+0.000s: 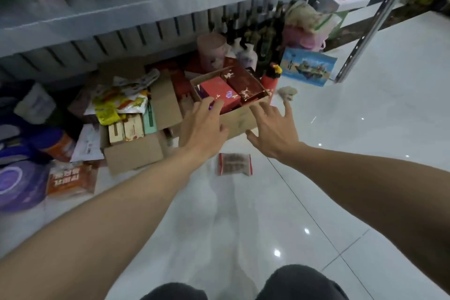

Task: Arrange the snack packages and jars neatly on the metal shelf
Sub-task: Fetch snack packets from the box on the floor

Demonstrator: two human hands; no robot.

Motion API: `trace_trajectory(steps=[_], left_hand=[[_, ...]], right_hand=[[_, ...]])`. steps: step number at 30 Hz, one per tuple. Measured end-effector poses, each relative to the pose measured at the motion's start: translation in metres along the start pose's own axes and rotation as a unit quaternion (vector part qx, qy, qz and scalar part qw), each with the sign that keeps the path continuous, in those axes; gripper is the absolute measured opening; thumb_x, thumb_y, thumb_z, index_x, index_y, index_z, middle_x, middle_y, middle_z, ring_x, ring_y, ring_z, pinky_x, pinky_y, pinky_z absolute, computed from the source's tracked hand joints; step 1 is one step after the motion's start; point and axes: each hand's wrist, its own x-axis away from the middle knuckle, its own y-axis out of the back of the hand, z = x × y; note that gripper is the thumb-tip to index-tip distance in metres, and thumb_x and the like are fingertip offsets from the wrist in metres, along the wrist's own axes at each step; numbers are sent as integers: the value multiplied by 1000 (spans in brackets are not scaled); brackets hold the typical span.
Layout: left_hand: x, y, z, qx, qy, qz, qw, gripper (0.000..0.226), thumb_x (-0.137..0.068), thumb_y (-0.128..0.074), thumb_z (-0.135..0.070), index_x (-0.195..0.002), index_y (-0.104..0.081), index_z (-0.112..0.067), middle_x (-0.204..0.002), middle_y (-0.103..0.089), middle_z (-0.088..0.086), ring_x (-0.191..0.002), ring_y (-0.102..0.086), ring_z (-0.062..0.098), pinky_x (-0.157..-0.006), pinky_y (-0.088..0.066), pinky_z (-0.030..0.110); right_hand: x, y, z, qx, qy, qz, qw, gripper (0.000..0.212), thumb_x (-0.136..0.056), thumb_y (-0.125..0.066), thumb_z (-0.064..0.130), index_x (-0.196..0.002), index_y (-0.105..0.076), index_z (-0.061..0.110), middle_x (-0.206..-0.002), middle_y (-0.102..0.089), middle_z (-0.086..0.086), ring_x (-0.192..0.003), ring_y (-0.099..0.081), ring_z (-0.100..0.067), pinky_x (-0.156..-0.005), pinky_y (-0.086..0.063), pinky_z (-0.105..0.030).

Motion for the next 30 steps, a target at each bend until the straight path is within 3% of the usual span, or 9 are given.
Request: trace_trajectory(steps=[8, 15, 20, 25, 30], left_hand=[[-2, -112, 32, -33, -26, 1, 999, 55, -86, -60, -23, -138, -42, -18, -141, -43, 4, -125, -43, 24, -100, -38, 38], [-10, -186, 48, -60, -8, 45, 997, 53, -92, -56, -27, -140, -38, -20, -147, -34, 6, -127, -40, 27, -99, -38, 38], [-16, -235, 59, -73, 1, 87, 994, 59, -89, -58, -29, -143, -33, -24, -152, -27, 6, -128, -40, 29, -101, -37, 40], [-20, -269, 66, -64, 7, 135, 989, 69, -80, -63, -27, -143, -32, -25, -153, -23, 3, -128, -38, 28, -102, -35, 39], [-26, -287, 72, -55, 18, 190, 980, 80, -73, -69, -34, -143, -30, -27, -153, -21, 2, -129, -37, 30, -103, -37, 42]], right_hand=[[-12, -136, -13, 14, -25, 49, 998, 63, -92, -43, 53, -144, -25, 23, -150, -35, -13, -138, -36, -29, -114, 0, -61], [-23, -217, -24, 19, -61, 90, 994, 70, -91, -38, 60, -147, -17, 23, -148, -34, -12, -133, -39, -31, -112, -6, -67], [-28, -258, -24, 14, -64, 127, 990, 77, -87, -37, 68, -146, -19, 23, -150, -30, -14, -133, -38, -33, -110, -6, -70], [-33, -281, -23, -4, -52, 182, 982, 97, -70, -34, 88, -145, -19, 29, -151, -26, -14, -134, -37, -34, -107, -2, -71], [-36, -295, -19, -38, -27, 246, 968, 102, -64, -49, 87, -145, -19, 33, -150, -27, -8, -134, -37, -32, -111, -17, -62]])
